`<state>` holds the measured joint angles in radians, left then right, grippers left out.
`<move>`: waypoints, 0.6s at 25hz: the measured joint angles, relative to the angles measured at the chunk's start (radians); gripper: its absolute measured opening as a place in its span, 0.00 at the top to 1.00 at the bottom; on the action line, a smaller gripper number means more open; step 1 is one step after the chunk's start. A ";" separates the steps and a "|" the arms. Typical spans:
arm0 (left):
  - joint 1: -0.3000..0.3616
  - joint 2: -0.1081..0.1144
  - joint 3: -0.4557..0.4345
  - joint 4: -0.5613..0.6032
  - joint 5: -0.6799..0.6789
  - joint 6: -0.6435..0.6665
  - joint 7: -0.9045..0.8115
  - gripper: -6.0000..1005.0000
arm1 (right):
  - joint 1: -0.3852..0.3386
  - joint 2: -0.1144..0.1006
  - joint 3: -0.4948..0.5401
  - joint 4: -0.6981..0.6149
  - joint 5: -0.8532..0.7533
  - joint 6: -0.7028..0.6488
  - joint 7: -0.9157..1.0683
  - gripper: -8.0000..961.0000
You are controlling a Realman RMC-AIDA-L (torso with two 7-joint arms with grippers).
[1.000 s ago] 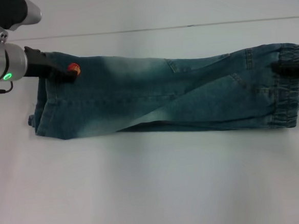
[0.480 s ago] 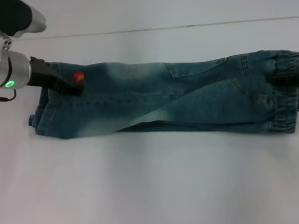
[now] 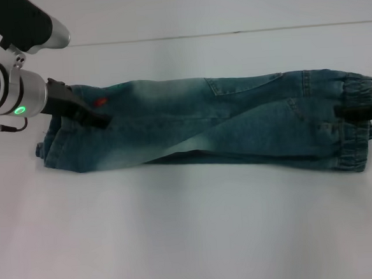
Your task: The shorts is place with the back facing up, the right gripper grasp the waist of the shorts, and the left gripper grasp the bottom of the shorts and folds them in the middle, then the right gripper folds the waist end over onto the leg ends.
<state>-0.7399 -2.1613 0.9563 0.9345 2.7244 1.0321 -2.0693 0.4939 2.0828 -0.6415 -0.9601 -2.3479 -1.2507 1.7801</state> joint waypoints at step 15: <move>-0.025 0.002 0.005 0.092 0.130 0.171 -0.050 0.10 | -0.025 0.002 0.003 -0.103 -0.087 -0.037 0.089 0.05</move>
<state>-0.7646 -2.1593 0.9609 1.0268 2.8543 1.2031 -2.1191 0.4694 2.0850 -0.6389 -1.0630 -2.4353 -1.2881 1.8694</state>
